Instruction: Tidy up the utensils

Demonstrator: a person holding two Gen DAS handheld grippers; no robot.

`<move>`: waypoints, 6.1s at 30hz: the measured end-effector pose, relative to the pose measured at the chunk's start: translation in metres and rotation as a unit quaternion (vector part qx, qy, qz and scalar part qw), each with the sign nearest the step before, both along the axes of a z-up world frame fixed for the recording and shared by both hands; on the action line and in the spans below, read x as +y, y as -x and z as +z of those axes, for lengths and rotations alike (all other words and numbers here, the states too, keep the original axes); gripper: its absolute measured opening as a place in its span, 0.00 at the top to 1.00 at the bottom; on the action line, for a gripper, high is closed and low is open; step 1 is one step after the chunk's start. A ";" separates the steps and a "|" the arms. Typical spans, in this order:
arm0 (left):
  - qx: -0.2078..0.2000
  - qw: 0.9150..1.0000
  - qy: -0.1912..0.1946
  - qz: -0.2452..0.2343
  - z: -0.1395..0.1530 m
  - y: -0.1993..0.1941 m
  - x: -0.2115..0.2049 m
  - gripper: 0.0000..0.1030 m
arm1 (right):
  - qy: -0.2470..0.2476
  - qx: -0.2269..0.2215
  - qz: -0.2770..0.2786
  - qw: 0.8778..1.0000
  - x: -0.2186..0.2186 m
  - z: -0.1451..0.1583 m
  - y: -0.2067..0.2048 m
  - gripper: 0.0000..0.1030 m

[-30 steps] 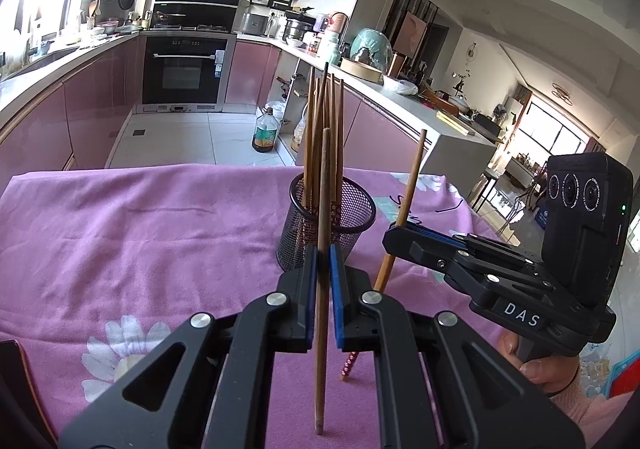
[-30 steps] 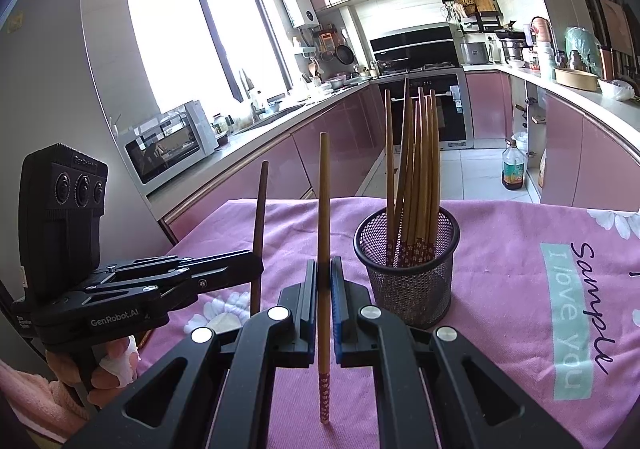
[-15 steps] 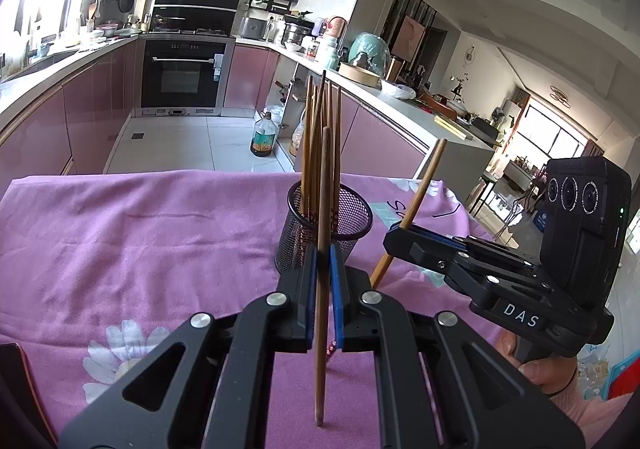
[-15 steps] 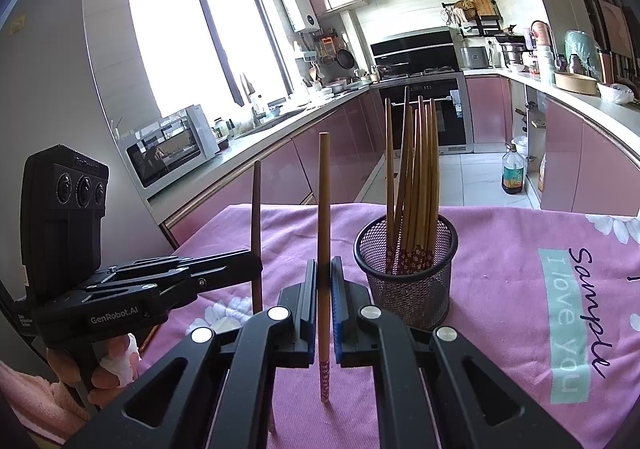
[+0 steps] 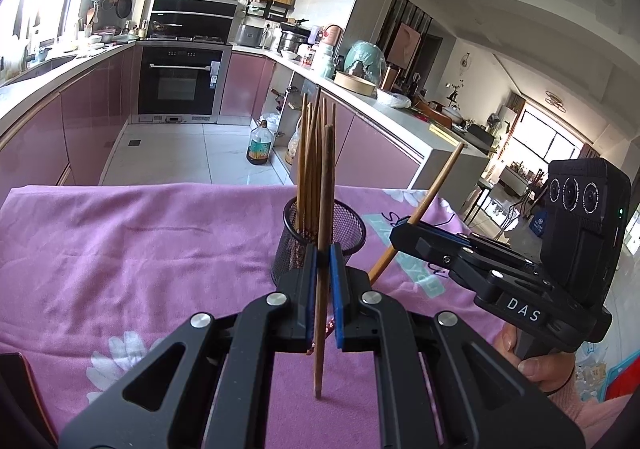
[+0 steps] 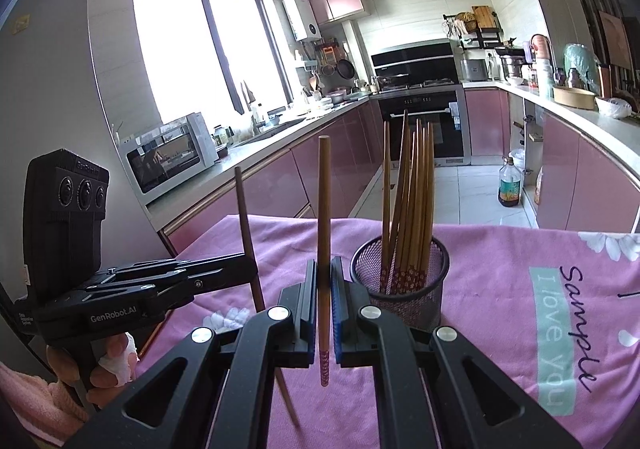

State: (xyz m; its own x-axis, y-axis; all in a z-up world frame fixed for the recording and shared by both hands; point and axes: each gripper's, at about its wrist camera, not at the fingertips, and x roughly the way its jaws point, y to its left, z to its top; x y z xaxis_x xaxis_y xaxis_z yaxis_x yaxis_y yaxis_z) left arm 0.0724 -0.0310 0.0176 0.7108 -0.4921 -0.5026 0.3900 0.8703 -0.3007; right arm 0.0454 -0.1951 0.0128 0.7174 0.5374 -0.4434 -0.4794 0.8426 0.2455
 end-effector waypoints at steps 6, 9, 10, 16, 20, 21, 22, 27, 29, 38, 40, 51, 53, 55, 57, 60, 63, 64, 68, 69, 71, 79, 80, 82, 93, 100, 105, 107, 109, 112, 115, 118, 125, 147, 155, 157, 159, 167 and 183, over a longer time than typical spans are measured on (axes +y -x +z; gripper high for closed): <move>-0.011 1.000 0.005 0.000 0.010 -0.003 0.001 0.93 | 0.003 -0.016 -0.006 1.000 -0.005 0.011 -0.001 0.95; -0.019 1.000 0.005 0.002 0.016 -0.003 0.001 0.93 | 0.004 -0.024 -0.008 1.000 -0.007 0.018 -0.003 0.95; -0.021 1.000 0.007 0.002 0.018 -0.003 0.001 0.93 | 0.004 -0.027 -0.009 1.000 -0.008 0.020 -0.003 0.95; -0.033 0.999 0.007 0.003 0.028 -0.004 -0.001 0.93 | 0.005 -0.042 -0.015 0.999 -0.013 0.032 -0.006 0.95; -0.039 0.999 0.007 0.002 0.034 -0.004 -0.002 0.93 | 0.004 -0.051 -0.019 0.998 -0.016 0.040 -0.008 0.95; -0.042 0.999 0.007 0.002 0.036 -0.004 -0.002 0.93 | 0.004 -0.053 -0.019 0.998 -0.016 0.042 -0.008 0.95; -0.044 0.999 0.006 0.003 0.038 -0.003 -0.002 0.93 | 0.004 -0.054 -0.020 0.998 -0.016 0.043 -0.009 0.95; -0.059 0.998 0.007 0.003 0.048 0.001 -0.003 0.93 | 0.005 -0.063 -0.022 0.998 -0.019 0.050 -0.009 0.95; -0.067 0.998 0.007 0.003 0.054 0.002 -0.004 0.93 | 0.005 -0.067 -0.023 0.998 -0.019 0.053 -0.010 0.95; -0.094 0.996 0.009 0.006 0.072 0.011 -0.008 0.93 | 0.004 -0.084 -0.024 0.996 -0.019 0.067 -0.013 0.95; -0.100 0.995 0.010 0.006 0.077 0.013 -0.008 0.93 | 0.004 -0.088 -0.025 0.996 -0.018 0.069 -0.015 0.95; -0.121 0.993 0.011 0.003 0.094 0.019 -0.014 0.93 | -0.001 -0.088 -0.035 0.996 -0.020 0.070 -0.024 0.95; -0.123 0.992 0.010 0.002 0.097 0.019 -0.016 0.93 | -0.001 -0.088 -0.038 0.995 -0.020 0.071 -0.027 0.95; -0.126 0.992 0.008 0.006 0.097 0.020 -0.018 0.93 | 0.002 -0.089 -0.041 0.995 -0.021 0.071 -0.029 0.95; -0.126 0.992 0.008 0.007 0.094 0.018 -0.013 0.93 | 0.003 -0.087 -0.045 0.995 -0.019 0.070 -0.033 0.95; -0.123 0.992 0.007 0.012 0.091 0.015 -0.012 0.93 | 0.006 -0.086 -0.051 0.995 -0.019 0.068 -0.036 0.95; -0.122 0.992 0.004 0.016 0.088 0.015 -0.015 0.93 | 0.007 -0.082 -0.055 0.995 -0.019 0.065 -0.039 0.95; -0.122 0.992 0.002 0.016 0.088 0.014 -0.015 0.93 | 0.009 -0.081 -0.057 0.995 -0.019 0.064 -0.040 0.95; -0.120 0.993 0.001 0.015 0.085 0.015 -0.016 0.93 | 0.011 -0.075 -0.060 0.995 -0.019 0.059 -0.045 0.95; -0.118 0.993 0.000 0.015 0.086 0.012 -0.017 0.93 | 0.011 -0.073 -0.060 0.995 -0.018 0.058 -0.044 0.95; -0.112 0.994 -0.002 0.013 0.083 0.012 -0.019 0.93 | 0.014 -0.071 -0.062 0.995 -0.015 0.057 -0.043 0.95; -0.094 0.996 -0.010 0.004 0.083 -0.005 -0.024 0.93 | 0.025 -0.059 -0.064 0.996 -0.012 0.051 -0.050 0.95; -0.092 0.996 -0.010 0.003 0.083 -0.006 -0.025 0.93 | 0.025 -0.058 -0.064 0.996 -0.012 0.050 -0.051 0.95; -0.090 0.996 -0.010 0.002 0.084 -0.010 -0.024 0.93 | 0.027 -0.056 -0.064 0.996 -0.012 0.048 -0.052 0.95; -0.076 0.997 -0.018 -0.002 0.088 -0.021 -0.026 0.93 | 0.035 -0.042 -0.060 0.997 -0.011 0.038 -0.052 0.95; -0.067 0.997 -0.028 -0.007 0.086 -0.028 -0.032 0.93 | 0.041 -0.035 -0.059 0.997 -0.009 0.035 -0.058 0.95; -0.052 0.998 -0.031 -0.011 0.077 -0.034 -0.033 0.93 | 0.045 -0.025 -0.056 0.997 -0.006 0.029 -0.063 0.95; -0.045 0.998 -0.032 -0.014 0.074 -0.036 -0.034 0.93 | 0.047 -0.020 -0.054 0.997 -0.005 0.026 -0.065 0.95; -0.035 0.999 -0.033 -0.015 0.071 -0.041 -0.034 0.93 | 0.052 -0.013 -0.051 0.997 -0.002 0.023 -0.068 0.95; -0.025 0.999 -0.038 -0.016 0.065 -0.048 -0.037 0.93 | 0.059 0.001 -0.048 0.997 0.001 0.017 -0.074 0.95; -0.018 0.999 -0.045 -0.015 0.059 -0.052 -0.041 0.93 | 0.058 0.011 -0.050 0.997 0.002 0.011 -0.079 0.95; -0.012 0.999 -0.052 -0.011 0.053 -0.057 -0.040 0.93 | 0.055 0.017 -0.051 0.997 0.002 0.008 -0.079 0.93; -0.020 0.998 -0.055 -0.012 0.042 -0.049 -0.031 0.81 | 0.053 0.021 -0.052 0.997 0.000 0.001 -0.071 0.86; -0.106 0.979 -0.073 0.156 0.016 0.045 0.051 0.05 | 0.059 -0.056 -0.129 0.988 -0.005 -0.014 0.006 0.07; -0.137 0.967 -0.079 0.198 0.007 0.077 0.068 0.05 | 0.069 -0.100 -0.147 0.982 0.003 -0.016 0.038 0.07; -0.143 0.965 -0.086 0.201 0.006 0.083 0.068 0.05 | 0.069 -0.108 -0.150 0.980 0.003 -0.017 0.043 0.07; -0.148 0.963 -0.090 0.208 0.006 0.088 0.067 0.05 | 0.065 -0.114 -0.153 0.979 0.004 -0.017 0.047 0.07; -0.167 0.956 -0.091 0.224 0.009 0.104 0.070 0.05 | 0.066 -0.130 -0.158 0.977 0.010 -0.017 0.060 0.07; -0.172 0.953 -0.095 0.232 0.008 0.112 0.067 0.05 | 0.070 -0.160 -0.164 0.971 0.016 -0.013 0.076 0.07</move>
